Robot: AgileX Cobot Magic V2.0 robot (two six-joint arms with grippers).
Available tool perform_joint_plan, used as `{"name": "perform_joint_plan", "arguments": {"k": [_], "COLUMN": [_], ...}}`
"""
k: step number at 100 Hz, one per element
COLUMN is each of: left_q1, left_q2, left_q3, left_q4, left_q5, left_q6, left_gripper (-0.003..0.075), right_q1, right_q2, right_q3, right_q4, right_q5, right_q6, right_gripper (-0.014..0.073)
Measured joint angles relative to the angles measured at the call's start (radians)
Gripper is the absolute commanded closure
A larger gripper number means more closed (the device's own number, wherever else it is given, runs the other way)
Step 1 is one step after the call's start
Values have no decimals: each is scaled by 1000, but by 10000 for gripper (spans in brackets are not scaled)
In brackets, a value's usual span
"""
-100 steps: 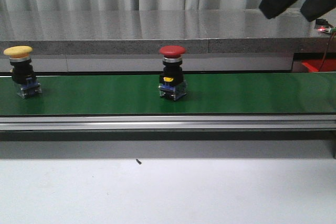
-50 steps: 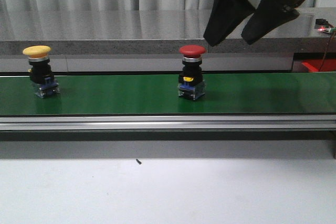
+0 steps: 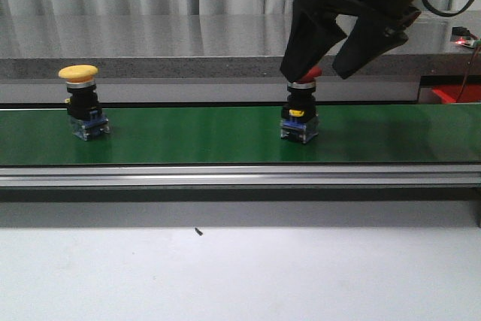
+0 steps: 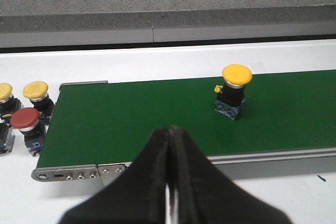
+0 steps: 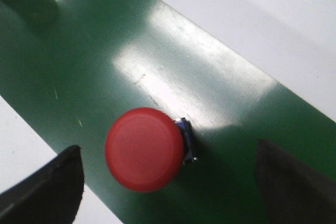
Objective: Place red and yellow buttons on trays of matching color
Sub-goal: 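Grasp the red button on the belt with the right gripper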
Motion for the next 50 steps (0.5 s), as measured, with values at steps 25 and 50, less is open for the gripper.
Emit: {"name": "perform_joint_plan", "arguments": {"k": [25,50], "left_q1": [0,0], "left_q2": [0,0], "left_q3": [0,0], "left_q4": [0,-1], "left_q5": [-3,-3], "left_q6": [0,0], "left_gripper": [740,740], "right_q1": [0,-5], "right_q2": [34,40], "right_q3": [0,-32], "right_q4": [-5,-39], "right_q5": [-4,38], "right_q6": [2,6], "right_gripper": [238,372]}}
